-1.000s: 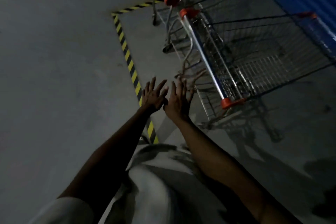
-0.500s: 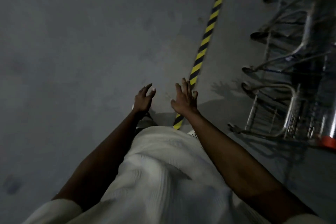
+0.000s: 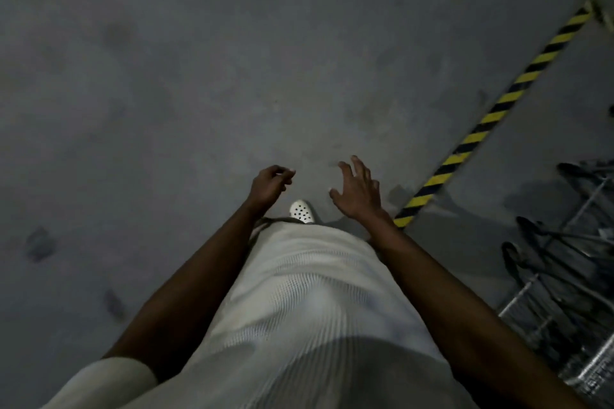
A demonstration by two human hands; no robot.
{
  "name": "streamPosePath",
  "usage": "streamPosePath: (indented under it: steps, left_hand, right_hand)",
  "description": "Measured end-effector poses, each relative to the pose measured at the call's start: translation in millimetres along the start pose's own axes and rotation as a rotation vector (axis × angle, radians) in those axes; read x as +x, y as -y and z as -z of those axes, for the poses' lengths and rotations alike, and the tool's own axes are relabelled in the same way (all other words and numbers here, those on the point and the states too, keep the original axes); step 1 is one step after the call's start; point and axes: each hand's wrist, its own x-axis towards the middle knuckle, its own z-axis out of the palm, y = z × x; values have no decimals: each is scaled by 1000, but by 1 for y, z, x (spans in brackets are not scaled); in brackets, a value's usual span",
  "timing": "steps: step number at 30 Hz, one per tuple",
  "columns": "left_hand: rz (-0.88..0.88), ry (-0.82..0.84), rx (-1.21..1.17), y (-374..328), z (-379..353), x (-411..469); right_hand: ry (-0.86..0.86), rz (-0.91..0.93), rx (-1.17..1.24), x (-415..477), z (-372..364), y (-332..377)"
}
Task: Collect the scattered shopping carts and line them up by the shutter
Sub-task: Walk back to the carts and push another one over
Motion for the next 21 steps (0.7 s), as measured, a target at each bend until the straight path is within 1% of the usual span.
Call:
streamPosePath:
  steps: [4,8,10,12,15,17,19,21]
  left_hand:
    - [30,26,-81,-23,36,35]
    - [57,75,-152,-49,61,80]
    - [67,129,-162,-64,80,108]
    - [79,120,-175,-80,109,143]
    - [139,58,-228,-113,165,204]
    - [180,-33,-256,-146,210,244]
    - [147,-175,-262,-187,261,280]
    - [56,-280,-286,-234,312,310]
  right_hand:
    - [-16,-10,85,54,34,43]
    - [-78,-10,194,117,62,87]
    - [-71,11,251,153,75,112]
    - [-41,37,314,199,93,141]
    - [43,60,457,281,129,196]
    - [105,83,498,338,163,239]
    - [155,136,502,392,198,290]
    - [192,203,482,440,236,344]
